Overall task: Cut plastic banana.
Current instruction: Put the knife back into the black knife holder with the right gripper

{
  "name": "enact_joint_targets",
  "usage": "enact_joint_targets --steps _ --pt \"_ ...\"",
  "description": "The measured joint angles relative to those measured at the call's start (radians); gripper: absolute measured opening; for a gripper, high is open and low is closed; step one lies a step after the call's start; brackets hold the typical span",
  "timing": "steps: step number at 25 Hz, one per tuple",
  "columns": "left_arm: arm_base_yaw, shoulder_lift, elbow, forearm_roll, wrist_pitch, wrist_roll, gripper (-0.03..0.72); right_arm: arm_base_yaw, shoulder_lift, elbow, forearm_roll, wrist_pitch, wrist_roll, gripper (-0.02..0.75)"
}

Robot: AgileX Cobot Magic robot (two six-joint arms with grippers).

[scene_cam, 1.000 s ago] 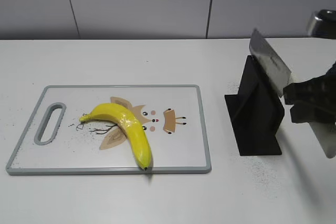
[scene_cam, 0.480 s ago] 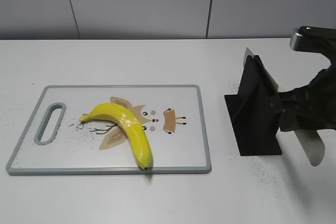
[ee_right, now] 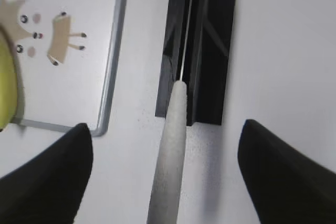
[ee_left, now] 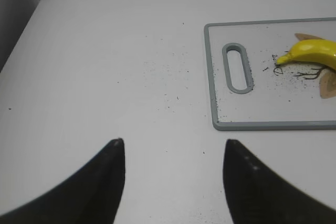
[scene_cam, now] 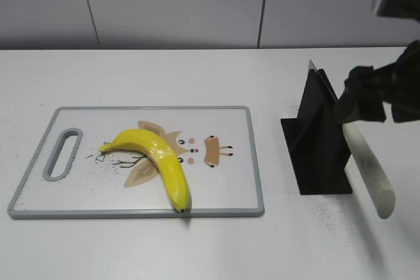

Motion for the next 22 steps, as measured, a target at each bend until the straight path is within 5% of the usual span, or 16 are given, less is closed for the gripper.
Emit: enact_joint_targets --steps 10,22 --pt "0.0 0.0 0.0 0.0 0.0 0.0 0.542 0.0 -0.36 -0.017 0.0 0.207 -0.269 0.625" --pt "0.0 0.0 0.0 0.0 -0.001 0.0 0.534 0.0 -0.906 0.32 0.0 0.302 -0.295 0.589"
